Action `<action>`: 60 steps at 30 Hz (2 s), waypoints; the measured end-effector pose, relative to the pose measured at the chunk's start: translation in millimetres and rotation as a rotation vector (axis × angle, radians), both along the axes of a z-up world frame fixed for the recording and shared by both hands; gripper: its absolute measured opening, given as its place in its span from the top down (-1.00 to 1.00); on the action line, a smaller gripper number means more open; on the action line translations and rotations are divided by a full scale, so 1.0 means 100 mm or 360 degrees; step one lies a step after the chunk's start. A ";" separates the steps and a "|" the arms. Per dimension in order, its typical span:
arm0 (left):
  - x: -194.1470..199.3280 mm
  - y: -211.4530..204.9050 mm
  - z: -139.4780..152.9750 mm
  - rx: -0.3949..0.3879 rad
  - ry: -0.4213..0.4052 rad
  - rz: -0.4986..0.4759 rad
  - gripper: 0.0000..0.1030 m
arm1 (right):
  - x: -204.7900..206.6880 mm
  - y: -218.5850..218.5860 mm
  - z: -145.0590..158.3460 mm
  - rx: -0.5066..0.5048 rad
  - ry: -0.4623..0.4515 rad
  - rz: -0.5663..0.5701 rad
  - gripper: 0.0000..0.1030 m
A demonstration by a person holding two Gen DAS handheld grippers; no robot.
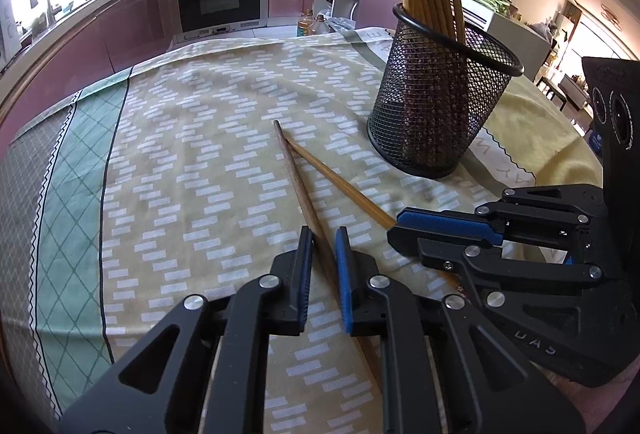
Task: Organize utensils
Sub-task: 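Close both grippers on a chopstick each and lift them upright, then carry both upright chopsticks toward the black mesh cup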
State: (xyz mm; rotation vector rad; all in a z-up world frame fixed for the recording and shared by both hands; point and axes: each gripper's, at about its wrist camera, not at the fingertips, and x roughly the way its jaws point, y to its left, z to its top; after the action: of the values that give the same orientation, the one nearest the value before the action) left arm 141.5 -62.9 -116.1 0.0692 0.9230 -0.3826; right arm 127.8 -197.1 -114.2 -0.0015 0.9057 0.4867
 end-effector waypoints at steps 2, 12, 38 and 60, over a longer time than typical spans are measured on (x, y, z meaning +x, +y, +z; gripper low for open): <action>0.00 0.01 0.00 -0.0007 -0.0001 0.0007 0.81 | -0.01 -0.03 0.02 0.0019 -0.0005 -0.0003 0.89; -0.07 0.03 0.05 -0.0037 -0.0014 0.0015 0.85 | -0.11 -0.13 0.14 0.0097 -0.0037 0.0010 0.89; -0.36 0.20 0.63 -0.0280 -0.0166 -0.0019 0.85 | -0.37 -0.45 0.57 0.0257 -0.0219 -0.0011 0.89; -0.50 0.17 0.81 -0.0355 -0.0221 -0.0069 0.85 | -0.44 -0.56 0.68 0.0281 -0.0287 -0.0035 0.89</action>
State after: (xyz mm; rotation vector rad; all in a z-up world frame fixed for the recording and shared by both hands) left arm 91.7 -46.0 -35.0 -0.0876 0.7382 -0.5125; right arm 83.6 -252.6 -45.9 0.1234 0.6835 0.5358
